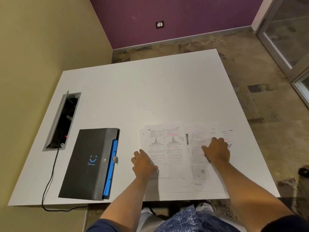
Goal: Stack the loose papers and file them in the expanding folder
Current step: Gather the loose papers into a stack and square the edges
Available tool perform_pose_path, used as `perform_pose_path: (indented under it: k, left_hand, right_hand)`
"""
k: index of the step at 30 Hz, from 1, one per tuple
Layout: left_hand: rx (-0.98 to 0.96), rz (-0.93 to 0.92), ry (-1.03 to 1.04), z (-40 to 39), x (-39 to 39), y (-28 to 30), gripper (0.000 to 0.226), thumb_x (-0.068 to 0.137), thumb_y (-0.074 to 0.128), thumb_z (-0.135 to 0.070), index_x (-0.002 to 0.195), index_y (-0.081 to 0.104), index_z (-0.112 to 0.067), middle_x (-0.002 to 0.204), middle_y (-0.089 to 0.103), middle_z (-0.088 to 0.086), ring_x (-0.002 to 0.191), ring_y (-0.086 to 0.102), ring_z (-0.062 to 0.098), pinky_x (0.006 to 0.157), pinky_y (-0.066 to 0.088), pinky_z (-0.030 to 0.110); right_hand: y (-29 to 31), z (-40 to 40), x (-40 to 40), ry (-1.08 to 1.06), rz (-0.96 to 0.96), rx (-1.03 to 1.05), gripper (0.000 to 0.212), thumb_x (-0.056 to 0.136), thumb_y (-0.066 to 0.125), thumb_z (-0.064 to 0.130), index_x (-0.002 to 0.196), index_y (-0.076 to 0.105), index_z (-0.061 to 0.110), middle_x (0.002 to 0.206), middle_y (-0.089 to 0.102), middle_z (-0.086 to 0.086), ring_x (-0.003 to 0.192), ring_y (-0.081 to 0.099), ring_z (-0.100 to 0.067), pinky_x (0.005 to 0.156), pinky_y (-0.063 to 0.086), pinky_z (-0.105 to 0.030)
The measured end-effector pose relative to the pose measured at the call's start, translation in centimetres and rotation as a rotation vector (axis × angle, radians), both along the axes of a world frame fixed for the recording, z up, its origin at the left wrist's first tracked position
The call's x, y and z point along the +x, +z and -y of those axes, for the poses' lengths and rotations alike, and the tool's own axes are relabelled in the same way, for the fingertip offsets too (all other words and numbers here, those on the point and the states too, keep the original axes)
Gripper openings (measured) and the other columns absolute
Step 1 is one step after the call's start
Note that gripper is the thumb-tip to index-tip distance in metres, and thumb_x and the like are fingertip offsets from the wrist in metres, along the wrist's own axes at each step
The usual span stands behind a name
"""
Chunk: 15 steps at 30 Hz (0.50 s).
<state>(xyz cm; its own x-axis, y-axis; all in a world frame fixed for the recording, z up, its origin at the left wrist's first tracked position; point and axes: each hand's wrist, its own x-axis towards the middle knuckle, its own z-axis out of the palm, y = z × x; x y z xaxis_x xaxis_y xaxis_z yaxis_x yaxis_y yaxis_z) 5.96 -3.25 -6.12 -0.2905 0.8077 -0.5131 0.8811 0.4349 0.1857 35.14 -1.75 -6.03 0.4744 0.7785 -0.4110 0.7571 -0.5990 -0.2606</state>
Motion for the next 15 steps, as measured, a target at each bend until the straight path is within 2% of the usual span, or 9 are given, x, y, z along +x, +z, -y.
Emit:
perform_pose_path:
  k: [5,8,9,12,15]
  left_hand:
    - [-0.037,0.07,-0.051,-0.4,-0.7,0.5,0.09,0.065,0.092,-0.024,0.135,0.037,-0.007,0.135,0.039,0.008,0.124,0.045,0.033,0.088,0.052,0.038]
    - [-0.026,0.093,-0.083,-0.4,-1.2,0.5,0.093,0.065,0.09,-0.027,0.139,0.036,-0.01,0.136,0.038,0.009,0.127,0.042,0.033,0.096,0.053,0.041]
    - [-0.025,0.088,-0.088,-0.4,-1.3,0.6,0.096,0.065,0.09,-0.032,0.14,0.035,-0.012,0.137,0.037,0.008,0.129,0.039,0.033,0.098,0.053,0.043]
    - [-0.007,0.071,-0.053,-0.1,-0.9,0.6,0.099,0.063,0.091,-0.048,0.14,0.038,-0.015,0.14,0.034,0.007,0.134,0.035,0.032,0.099,0.052,0.045]
    - [0.014,0.061,0.008,0.2,0.2,0.4,0.101,0.061,0.095,-0.046,0.137,0.039,-0.009,0.14,0.035,0.008,0.134,0.036,0.033,0.098,0.054,0.045]
  right_hand:
    - [-0.6,-1.3,-0.9,-0.045,-0.297,0.05,0.065,0.091,0.076,0.032,0.144,0.054,0.002,0.138,0.058,-0.022,0.126,0.062,-0.039,0.102,0.055,-0.047]
    - [-0.8,-1.7,-1.9,-0.009,-0.384,0.064,0.057,0.093,0.076,0.021,0.143,0.057,0.003,0.138,0.057,-0.02,0.128,0.061,-0.034,0.1,0.05,-0.035]
    - [-0.8,-1.6,-2.2,0.004,-0.323,0.07,0.053,0.092,0.076,0.021,0.14,0.06,0.004,0.136,0.058,-0.018,0.126,0.061,-0.034,0.096,0.05,-0.035]
    - [0.0,-0.5,-2.2,-0.05,0.071,-0.003,0.056,0.082,0.082,0.038,0.125,0.065,0.007,0.125,0.062,-0.016,0.118,0.061,-0.035,0.088,0.054,-0.043]
    - [0.2,0.2,-2.1,-0.182,0.067,-0.058,0.075,0.078,0.086,0.047,0.13,0.058,0.002,0.132,0.057,-0.02,0.125,0.056,-0.038,0.093,0.055,-0.048]
